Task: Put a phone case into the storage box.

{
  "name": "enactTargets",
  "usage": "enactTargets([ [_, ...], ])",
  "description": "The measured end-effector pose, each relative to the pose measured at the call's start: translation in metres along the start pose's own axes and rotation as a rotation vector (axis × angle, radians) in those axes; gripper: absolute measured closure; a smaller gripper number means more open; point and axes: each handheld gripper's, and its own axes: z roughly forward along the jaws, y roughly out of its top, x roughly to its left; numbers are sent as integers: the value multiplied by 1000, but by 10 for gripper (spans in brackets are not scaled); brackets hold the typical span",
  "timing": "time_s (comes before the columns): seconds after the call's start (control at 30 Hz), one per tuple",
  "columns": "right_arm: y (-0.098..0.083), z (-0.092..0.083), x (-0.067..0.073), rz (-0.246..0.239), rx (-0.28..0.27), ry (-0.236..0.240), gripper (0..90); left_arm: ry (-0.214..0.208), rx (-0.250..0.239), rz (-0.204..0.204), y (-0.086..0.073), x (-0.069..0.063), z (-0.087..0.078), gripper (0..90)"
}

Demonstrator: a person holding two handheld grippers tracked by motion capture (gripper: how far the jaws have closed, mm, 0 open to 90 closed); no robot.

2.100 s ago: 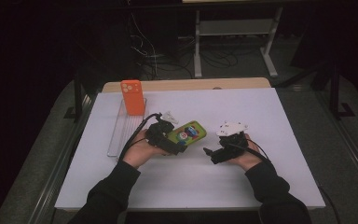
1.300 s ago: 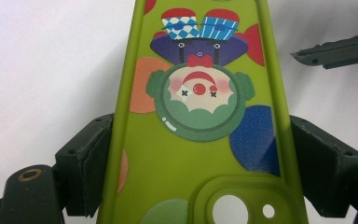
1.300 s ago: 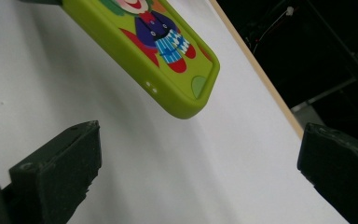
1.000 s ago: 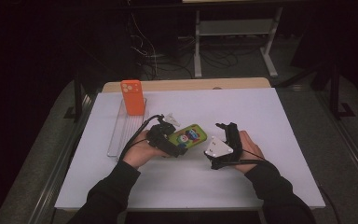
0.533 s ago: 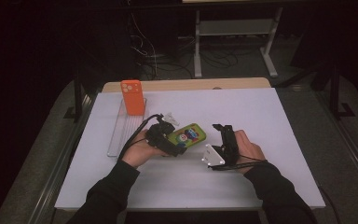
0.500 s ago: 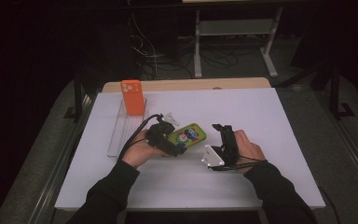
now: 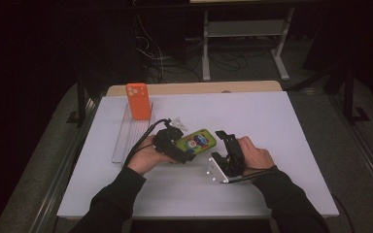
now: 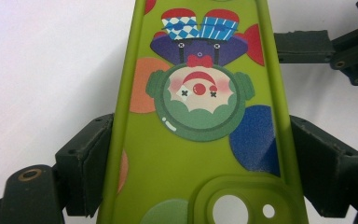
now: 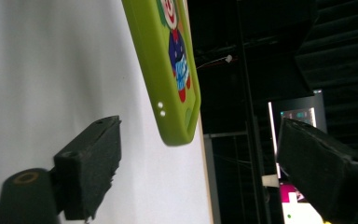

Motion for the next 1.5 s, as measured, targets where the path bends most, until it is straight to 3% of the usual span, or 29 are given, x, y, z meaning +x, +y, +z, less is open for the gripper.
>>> enactTargets([
  [0.03,1,1,1,-12,-4,-8,166,-2,24,31,0,2,-2,155],
  [0.1,2,1,2,-54,1,12,193,-6,18,29,1,2,-2,155],
  [0.13,4,2,4,-29,-9,-12,207,-6,19,31,1,1,-2,155],
  [0.37,10,3,9,-77,-8,-16,343,-24,19,42,2,-2,-1,155],
  [0.57,13,4,12,-75,-16,-14,444,-30,24,56,3,-7,1,155],
  [0.7,15,5,15,-86,-21,-8,527,-34,2,34,4,-11,4,155],
  [0.73,15,5,15,-107,-22,-3,556,-32,27,67,4,-10,3,154],
  [0.8,16,5,16,-113,-25,1,598,-34,29,71,4,-10,4,155],
  [0.93,18,5,18,-112,-20,22,678,-33,28,72,4,-10,4,154],
  [0.97,18,4,18,-127,-22,25,697,-35,-2,33,4,-12,5,154],
  [1.03,19,4,18,-135,-20,27,709,-33,26,67,4,-9,3,154],
  [1.17,20,4,19,-150,-11,29,746,-41,-2,30,4,-11,4,151],
  [1.27,21,4,20,-156,-8,21,753,-37,15,65,4,-8,2,148],
  [1.33,21,4,21,-143,-3,19,755,-31,-25,42,3,-11,2,142],
  [1.37,21,4,20,-138,-3,17,756,-28,-19,67,3,-10,1,136],
  [1.47,21,4,18,-136,4,18,757,-33,-20,81,2,-9,-1,6],
  [1.5,19,4,18,-130,11,17,757,-37,-17,81,2,-9,-3,0],
])
